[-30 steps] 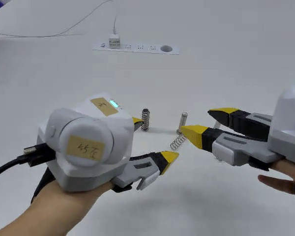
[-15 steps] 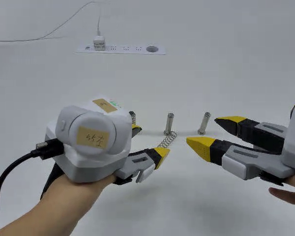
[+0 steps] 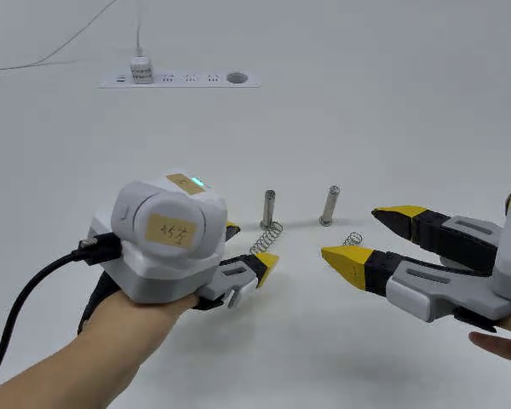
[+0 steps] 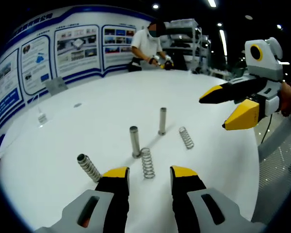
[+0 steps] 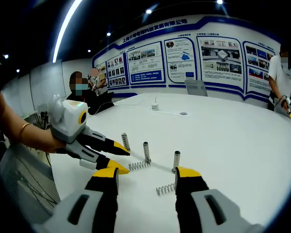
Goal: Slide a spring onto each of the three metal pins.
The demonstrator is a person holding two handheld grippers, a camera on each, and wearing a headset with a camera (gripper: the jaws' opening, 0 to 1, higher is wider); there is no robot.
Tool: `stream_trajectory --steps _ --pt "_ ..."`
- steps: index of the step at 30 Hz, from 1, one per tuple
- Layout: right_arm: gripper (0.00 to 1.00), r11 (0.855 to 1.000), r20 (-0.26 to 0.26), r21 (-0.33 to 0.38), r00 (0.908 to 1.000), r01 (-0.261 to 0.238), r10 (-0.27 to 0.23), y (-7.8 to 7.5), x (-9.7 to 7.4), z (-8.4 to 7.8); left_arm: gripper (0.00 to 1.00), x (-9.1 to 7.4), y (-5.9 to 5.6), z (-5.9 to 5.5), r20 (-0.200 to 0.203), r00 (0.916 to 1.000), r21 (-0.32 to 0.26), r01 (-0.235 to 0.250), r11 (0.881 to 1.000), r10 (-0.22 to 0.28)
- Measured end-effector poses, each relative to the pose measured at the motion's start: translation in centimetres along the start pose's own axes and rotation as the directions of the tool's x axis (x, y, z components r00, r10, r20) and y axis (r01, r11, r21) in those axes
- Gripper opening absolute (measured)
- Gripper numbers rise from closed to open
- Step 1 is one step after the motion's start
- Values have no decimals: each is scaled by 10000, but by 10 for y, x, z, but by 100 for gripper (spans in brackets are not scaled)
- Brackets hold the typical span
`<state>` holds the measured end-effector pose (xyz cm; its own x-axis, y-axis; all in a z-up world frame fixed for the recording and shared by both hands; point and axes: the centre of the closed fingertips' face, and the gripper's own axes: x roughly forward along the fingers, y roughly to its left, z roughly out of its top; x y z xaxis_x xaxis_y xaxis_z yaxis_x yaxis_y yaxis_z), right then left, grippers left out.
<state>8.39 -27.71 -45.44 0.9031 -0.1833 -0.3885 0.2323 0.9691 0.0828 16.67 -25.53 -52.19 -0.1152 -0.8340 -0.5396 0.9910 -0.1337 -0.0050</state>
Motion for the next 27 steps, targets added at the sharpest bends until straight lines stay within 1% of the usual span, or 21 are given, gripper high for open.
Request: stream_trajectory --steps 2,4,8,13,18,24,27 --pt "50 10000 -31 -3 10000 0 0 -1 -1 -1 33 1 -1 -1 -52 10000 52 10 10000 -10" --pt "52 10000 -73 -12 10000 9 -9 -1 -2 -3 31 4 1 -5 -227 9997 152 -47 9999 50" --pt "54 10000 -126 -35 9999 53 -53 -3 -3 -5 30 5 1 -7 -276 9996 -47 -34 10000 33" --pt "58 9998 -176 88 9997 171 -170 -6 -3 -8 27 8 1 -9 -373 9993 15 -33 10000 34" --pt "59 9997 -143 159 9997 205 -202 -6 -3 -9 23 11 2 -12 -487 9988 48 -48 10000 50" --pt "61 9997 -168 65 9996 244 -242 -7 -3 -10 19 13 2 -15 -611 9981 92 -30 10000 35" --pt "62 9996 -179 100 9995 262 -260 -8 -3 -10 16 13 4 -15 -608 9981 116 -82 9999 89"
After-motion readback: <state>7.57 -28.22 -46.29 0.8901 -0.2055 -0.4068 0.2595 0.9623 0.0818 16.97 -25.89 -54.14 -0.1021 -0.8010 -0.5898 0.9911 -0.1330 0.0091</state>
